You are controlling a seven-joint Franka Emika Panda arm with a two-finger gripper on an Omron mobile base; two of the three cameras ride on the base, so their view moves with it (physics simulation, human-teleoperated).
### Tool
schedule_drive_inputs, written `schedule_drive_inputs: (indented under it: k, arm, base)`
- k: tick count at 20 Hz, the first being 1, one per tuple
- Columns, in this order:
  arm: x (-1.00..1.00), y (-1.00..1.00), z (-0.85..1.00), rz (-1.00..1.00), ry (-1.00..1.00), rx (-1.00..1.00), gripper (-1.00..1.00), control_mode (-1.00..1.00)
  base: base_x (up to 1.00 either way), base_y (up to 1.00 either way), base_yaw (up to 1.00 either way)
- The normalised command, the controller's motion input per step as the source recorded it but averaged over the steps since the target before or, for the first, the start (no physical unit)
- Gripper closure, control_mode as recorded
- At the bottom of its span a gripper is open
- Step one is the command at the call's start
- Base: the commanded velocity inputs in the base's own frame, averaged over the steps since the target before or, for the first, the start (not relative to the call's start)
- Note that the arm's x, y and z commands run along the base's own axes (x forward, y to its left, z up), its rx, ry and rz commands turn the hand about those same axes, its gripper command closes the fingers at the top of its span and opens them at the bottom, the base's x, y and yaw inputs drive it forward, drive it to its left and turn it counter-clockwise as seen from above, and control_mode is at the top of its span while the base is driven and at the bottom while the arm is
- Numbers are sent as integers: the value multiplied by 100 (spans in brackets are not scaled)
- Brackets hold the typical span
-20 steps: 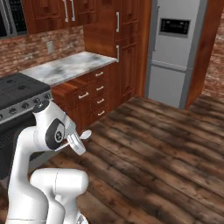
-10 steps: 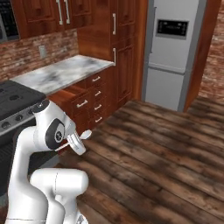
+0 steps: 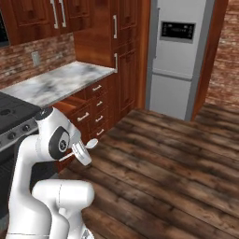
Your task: Organize the utensils by type. Pick up the wooden spoons from the counter and place them in the open cabinet. Then pick up the metallic utensils from the counter and place them in the open drawer.
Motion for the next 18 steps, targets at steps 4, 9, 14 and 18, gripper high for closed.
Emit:
schedule_drive_inputs:
  k: [4,9,14,18]
  arm:
    - [0,0,0,0,0,0,100,100]
    - [0,0,0,0,0,0,100,100]
    - [0,0,0,0,0,0,100,100]
    - [0,0,0,0,0,0,100,100]
  base:
    - [41,25,-14]
    - [39,35,-15]
    - [39,40,-15]
    - [38,45,-16]
